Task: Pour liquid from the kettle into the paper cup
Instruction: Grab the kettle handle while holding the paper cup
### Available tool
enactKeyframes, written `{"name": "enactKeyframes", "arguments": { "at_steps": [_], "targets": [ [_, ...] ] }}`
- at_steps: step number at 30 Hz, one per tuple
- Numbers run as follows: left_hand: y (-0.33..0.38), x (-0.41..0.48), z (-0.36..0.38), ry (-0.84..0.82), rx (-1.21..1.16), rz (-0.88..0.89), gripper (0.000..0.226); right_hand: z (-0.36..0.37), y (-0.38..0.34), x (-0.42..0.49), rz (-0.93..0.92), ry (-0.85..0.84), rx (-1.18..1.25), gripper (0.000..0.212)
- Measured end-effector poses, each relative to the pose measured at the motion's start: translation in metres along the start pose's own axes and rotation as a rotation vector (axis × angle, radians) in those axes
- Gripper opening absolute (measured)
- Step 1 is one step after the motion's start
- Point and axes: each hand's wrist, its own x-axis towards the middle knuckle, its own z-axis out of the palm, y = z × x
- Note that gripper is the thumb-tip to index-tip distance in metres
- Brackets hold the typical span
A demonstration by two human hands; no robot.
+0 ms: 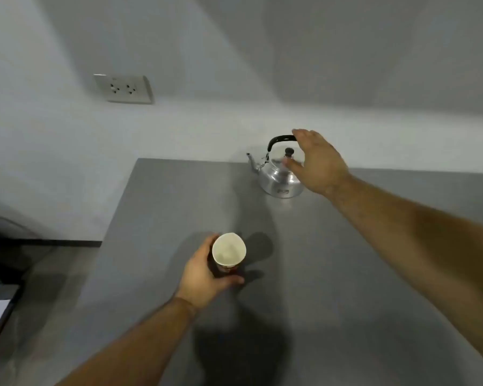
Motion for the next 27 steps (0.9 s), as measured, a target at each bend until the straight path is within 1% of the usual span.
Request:
{"name": "enactKeyframes", "arguments": {
  "at_steps": [4, 6, 8, 11, 16, 23, 27],
  "targets": [
    [-0.013, 0.015, 0.009, 0.023, -0.027, -0.012, 0.076, 0.008, 0.001, 0.038, 0.054, -0.069, -0.001, 0.074],
    [-0.014, 0.022, 0.011, 0.043, -0.012, -0.012, 0.070, 0.016, 0.003, 0.054, 0.058, -0.096, -0.031, 0.070],
    [-0.016, 0.028, 0.012, 0.053, -0.010, -0.008, 0.066, 0.022, 0.006, 0.066, 0.047, -0.121, -0.052, 0.061],
    [-0.019, 0.033, 0.014, 0.063, 0.009, -0.013, 0.065, 0.029, 0.011, 0.082, 0.052, -0.118, -0.063, 0.048],
    [-0.018, 0.032, 0.014, 0.084, 0.104, 0.035, 0.067, 0.035, 0.024, 0.099, 0.078, -0.129, -0.034, 0.046],
    [-0.021, 0.034, 0.017, 0.108, 0.148, 0.046, 0.069, 0.028, 0.039, 0.099, 0.077, -0.125, 0.187, 0.031],
    [-0.020, 0.034, 0.017, 0.111, 0.142, 0.044, 0.069, 0.011, 0.034, 0.082, 0.037, -0.066, 0.226, 0.025]
  ]
}}
